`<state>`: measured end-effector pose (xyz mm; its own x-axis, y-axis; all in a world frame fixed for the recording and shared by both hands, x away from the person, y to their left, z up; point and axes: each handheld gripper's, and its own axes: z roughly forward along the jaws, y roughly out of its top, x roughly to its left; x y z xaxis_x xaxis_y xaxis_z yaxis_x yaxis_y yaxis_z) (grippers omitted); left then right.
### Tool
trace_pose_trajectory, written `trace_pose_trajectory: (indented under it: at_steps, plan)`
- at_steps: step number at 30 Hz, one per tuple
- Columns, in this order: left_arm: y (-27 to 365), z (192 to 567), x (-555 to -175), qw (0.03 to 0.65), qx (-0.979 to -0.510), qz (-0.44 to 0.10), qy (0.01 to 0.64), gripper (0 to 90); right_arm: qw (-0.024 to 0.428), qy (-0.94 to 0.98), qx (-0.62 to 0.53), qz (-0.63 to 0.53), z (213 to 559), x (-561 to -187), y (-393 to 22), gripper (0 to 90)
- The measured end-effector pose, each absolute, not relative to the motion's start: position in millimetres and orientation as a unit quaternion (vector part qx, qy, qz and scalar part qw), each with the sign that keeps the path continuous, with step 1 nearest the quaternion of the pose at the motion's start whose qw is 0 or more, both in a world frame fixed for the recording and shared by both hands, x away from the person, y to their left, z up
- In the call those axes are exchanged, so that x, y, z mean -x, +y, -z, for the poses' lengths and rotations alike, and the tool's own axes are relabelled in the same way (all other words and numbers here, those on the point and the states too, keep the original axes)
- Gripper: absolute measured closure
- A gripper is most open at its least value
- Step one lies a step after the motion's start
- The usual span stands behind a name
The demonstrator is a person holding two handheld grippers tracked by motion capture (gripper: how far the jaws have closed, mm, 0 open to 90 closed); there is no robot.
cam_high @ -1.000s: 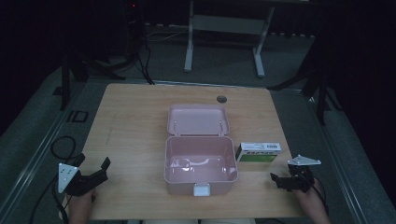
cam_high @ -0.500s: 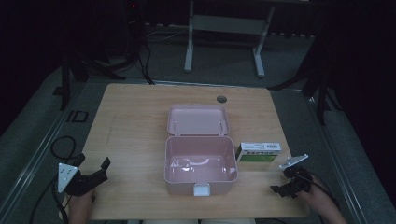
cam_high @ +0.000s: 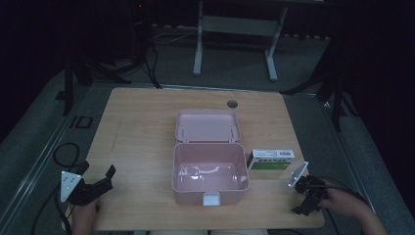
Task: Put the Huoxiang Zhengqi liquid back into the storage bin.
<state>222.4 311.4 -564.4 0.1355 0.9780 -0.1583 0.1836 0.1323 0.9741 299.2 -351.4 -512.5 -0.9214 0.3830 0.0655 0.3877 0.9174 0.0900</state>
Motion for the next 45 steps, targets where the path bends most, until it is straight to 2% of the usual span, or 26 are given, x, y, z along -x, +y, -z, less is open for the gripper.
trace_pose_trajectory:
  at_steps: [3,8,24,35,37,45]
  plan:
    - [311,564,-222,0.526,-0.54,-0.378,0.538,2.2,0.033,-0.99,0.128,0.04,512,-299,-344,14.2]
    - [311,564,-222,0.526,-0.54,-0.378,0.538,2.2,0.032,-0.995,0.082,0.052,508,-302,-332,14.5]
    - [311,564,-222,0.526,-0.54,-0.378,0.537,2.2,0.047,-0.998,0.026,0.015,501,-305,-287,13.9]
    - [312,564,-222,0.527,-0.541,-0.376,0.537,2.2,0.042,-0.999,0.004,0.005,487,-308,-273,14.7]
    - [312,564,-222,0.527,-0.541,-0.376,0.537,2.2,0.052,-0.999,0.002,0.003,483,-309,-270,13.9]
    - [312,564,-222,0.528,-0.541,-0.375,0.537,2.2,0.04,-0.999,-0.024,0.003,469,-312,-259,15.1]
